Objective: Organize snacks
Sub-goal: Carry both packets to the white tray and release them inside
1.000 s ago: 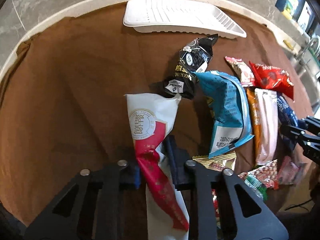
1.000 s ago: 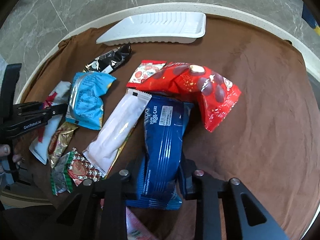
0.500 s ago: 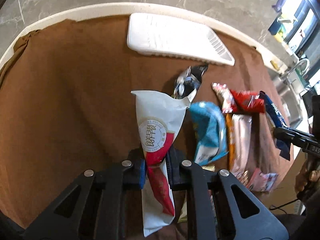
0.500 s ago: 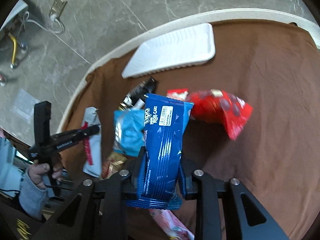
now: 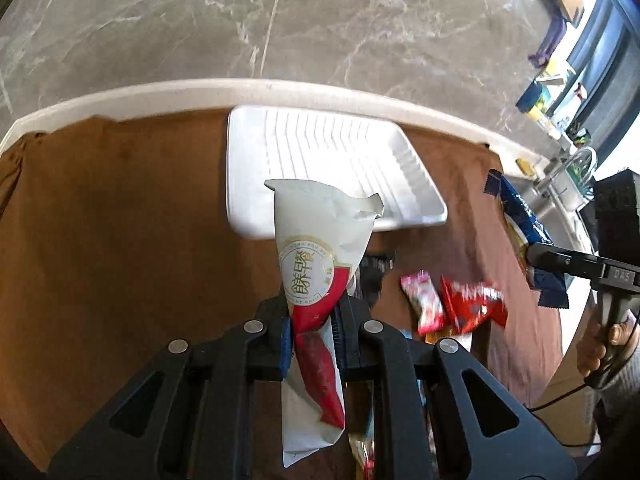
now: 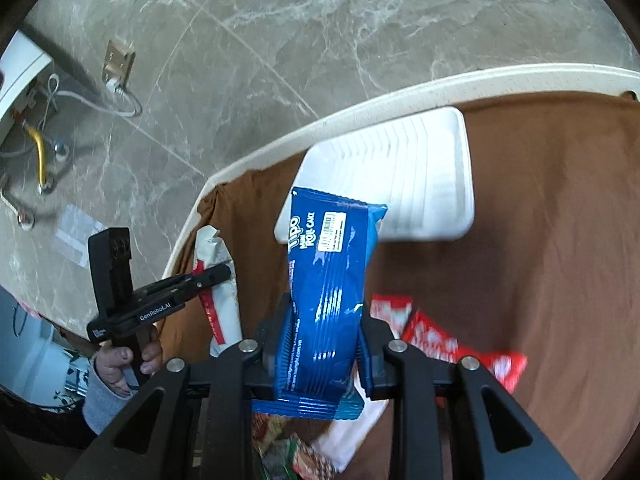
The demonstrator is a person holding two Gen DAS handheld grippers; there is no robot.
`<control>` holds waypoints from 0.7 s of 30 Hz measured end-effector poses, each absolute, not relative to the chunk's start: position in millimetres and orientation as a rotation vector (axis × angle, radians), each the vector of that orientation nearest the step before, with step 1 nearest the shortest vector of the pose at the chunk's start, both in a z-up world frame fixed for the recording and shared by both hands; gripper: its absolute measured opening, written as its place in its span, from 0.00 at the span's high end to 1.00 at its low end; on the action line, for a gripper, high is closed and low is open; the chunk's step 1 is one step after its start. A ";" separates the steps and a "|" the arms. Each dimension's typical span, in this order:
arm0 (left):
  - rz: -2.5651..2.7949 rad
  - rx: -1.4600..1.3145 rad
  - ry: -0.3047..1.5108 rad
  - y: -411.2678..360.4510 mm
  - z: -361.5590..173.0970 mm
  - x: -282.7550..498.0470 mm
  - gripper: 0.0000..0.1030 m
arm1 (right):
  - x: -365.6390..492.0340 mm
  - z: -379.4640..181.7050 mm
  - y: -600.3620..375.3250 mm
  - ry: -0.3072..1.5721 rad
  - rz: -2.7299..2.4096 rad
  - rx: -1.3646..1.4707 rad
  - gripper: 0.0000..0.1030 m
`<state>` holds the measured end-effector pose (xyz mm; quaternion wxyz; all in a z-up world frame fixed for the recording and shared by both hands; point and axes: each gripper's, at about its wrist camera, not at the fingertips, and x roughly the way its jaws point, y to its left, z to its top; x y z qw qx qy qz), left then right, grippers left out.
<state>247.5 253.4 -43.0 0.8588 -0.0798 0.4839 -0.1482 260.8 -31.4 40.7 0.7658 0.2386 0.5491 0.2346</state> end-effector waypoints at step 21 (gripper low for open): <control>-0.382 -0.162 1.016 248.1 -66.9 460.8 0.86 | 424.3 -20.9 -14.1 1.241 0.437 0.552 0.71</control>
